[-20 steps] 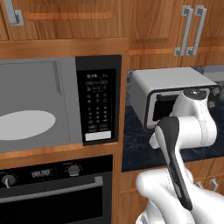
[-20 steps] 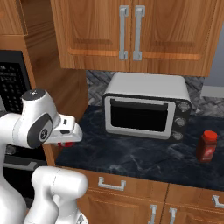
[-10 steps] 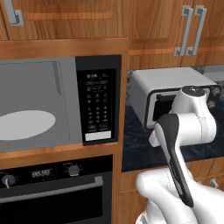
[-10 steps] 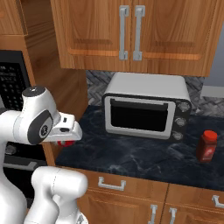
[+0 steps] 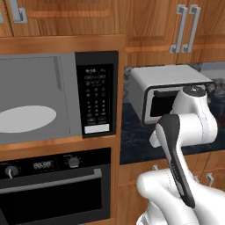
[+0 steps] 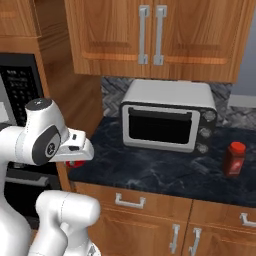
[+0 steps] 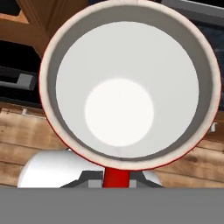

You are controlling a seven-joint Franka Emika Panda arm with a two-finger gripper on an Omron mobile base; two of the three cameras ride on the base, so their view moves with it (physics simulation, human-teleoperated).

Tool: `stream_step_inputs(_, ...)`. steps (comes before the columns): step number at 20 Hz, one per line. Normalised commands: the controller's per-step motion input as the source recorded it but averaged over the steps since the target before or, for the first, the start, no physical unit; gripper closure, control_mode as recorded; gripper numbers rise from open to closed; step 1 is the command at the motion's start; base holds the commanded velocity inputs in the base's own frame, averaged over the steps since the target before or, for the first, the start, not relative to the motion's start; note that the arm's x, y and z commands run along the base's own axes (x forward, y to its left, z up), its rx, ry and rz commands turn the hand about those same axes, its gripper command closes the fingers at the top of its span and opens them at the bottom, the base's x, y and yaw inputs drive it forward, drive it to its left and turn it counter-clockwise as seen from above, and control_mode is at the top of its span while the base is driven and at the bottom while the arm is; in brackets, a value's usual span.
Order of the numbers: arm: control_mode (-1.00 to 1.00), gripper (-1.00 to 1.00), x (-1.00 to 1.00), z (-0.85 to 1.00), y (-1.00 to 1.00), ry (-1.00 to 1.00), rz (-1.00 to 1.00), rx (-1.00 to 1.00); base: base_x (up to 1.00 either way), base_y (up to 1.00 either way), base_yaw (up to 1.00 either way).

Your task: Pick the mug from the counter and place it inside the microwave. Then close the microwave.

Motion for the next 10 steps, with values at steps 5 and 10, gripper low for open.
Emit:
stream_step_inputs(5, 1.00, 1.00, 0.00, 0.00, 0.00, 0.00, 0.00, 0.00, -0.56, 0.32, 0.07)
stream_step_inputs(10, 1.00, 1.00, 0.00, 0.00, 0.00, 0.00, 0.00, 0.00, -0.69, 0.69, 0.24)
